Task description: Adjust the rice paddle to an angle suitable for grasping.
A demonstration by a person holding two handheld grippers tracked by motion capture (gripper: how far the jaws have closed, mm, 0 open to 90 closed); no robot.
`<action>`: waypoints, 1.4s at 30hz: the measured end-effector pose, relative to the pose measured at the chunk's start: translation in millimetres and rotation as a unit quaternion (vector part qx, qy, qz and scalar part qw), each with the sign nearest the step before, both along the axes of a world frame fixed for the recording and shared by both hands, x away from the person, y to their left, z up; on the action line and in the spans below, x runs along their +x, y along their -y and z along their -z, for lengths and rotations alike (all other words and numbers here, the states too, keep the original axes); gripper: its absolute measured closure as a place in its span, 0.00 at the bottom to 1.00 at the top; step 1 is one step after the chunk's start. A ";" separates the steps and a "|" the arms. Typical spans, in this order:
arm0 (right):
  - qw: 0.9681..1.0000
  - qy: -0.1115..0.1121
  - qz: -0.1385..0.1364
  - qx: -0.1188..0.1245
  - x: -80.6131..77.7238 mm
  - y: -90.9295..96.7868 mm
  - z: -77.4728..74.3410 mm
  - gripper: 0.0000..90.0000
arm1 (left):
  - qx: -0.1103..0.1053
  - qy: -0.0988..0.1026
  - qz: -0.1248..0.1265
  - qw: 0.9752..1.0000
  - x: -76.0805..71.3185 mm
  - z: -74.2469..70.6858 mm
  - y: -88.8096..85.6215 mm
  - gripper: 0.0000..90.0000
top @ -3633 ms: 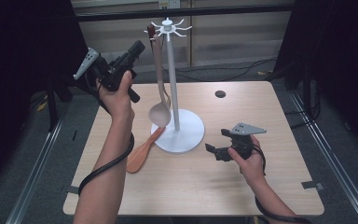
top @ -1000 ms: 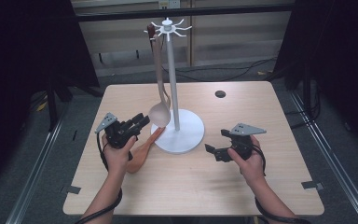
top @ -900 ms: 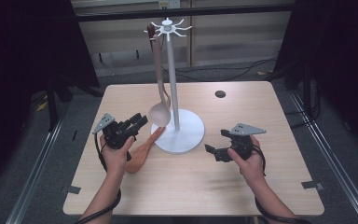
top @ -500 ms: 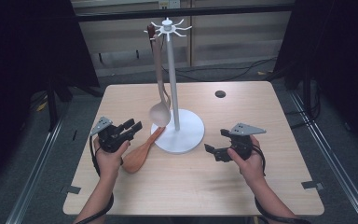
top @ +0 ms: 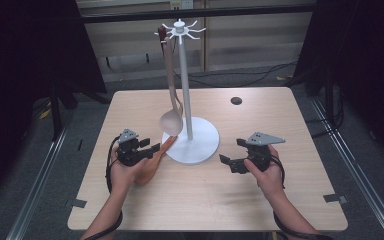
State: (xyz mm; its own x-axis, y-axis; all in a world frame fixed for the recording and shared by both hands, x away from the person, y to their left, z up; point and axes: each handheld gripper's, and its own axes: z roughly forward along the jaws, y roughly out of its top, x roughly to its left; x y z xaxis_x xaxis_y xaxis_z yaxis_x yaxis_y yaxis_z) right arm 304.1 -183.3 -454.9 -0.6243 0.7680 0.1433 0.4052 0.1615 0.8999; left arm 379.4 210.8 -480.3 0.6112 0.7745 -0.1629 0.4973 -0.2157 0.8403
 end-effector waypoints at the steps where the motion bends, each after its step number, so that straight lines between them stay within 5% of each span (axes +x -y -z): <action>1: 1.000 0.000 -0.002 0.000 0.0 0.3 -0.1 0.10 | 0.002 -0.006 0.002 1.000 0.7 1.1 0.2 0.51; 13: 1.000 0.001 -0.003 0.000 0.1 -0.2 -0.4 0.10 | 0.053 -0.061 0.021 0.996 9.5 10.2 8.7 0.50; 22: 1.000 0.000 0.000 0.002 0.0 1.7 -0.7 0.10 | 0.086 -0.086 0.025 0.992 16.5 9.9 22.2 0.51; 24: 1.000 -0.001 0.000 0.001 0.0 2.0 -0.4 0.10 | 0.101 -0.099 0.034 0.989 17.8 8.7 22.7 0.52; 42: 1.000 -0.012 -0.004 -0.007 0.4 1.9 5.6 0.10 | 0.142 -0.126 0.030 0.981 27.6 9.6 33.1 0.59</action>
State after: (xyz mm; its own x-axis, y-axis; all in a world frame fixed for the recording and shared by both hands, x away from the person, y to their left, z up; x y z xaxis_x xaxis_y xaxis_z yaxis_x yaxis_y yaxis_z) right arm 304.6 -185.2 -460.4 -0.6265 0.7654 0.1469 0.4254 0.1779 0.8874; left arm 407.0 177.7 -489.9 0.6252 0.7743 -0.0980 0.6609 -0.4584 0.5942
